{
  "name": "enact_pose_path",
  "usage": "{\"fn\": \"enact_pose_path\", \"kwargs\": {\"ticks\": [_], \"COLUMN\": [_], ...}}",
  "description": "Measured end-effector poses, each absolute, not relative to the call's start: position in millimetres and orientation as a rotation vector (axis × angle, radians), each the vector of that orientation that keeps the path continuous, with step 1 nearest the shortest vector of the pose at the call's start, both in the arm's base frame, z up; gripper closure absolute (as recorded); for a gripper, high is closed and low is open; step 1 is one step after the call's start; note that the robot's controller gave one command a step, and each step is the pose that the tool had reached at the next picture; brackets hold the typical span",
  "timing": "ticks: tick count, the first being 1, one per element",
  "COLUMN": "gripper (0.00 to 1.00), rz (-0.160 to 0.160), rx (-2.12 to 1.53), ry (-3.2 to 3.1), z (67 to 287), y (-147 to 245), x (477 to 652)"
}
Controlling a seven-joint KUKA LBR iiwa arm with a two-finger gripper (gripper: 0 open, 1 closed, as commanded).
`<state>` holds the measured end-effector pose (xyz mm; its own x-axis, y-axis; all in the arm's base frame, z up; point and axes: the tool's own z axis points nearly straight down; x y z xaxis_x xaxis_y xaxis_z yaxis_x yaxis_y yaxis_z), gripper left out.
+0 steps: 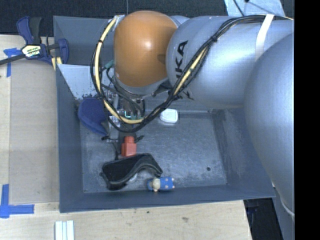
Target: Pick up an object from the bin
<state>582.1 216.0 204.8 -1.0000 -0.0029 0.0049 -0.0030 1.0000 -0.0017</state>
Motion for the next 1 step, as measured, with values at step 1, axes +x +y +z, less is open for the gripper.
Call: {"fn": "enact_pose_path", "kwargs": {"ticks": [1], "gripper": [0.00], "rz": [0.000], "rx": [-0.486], "ry": [-3.103], "z": [84.3], "y": [196.3], "x": [561.4]}}
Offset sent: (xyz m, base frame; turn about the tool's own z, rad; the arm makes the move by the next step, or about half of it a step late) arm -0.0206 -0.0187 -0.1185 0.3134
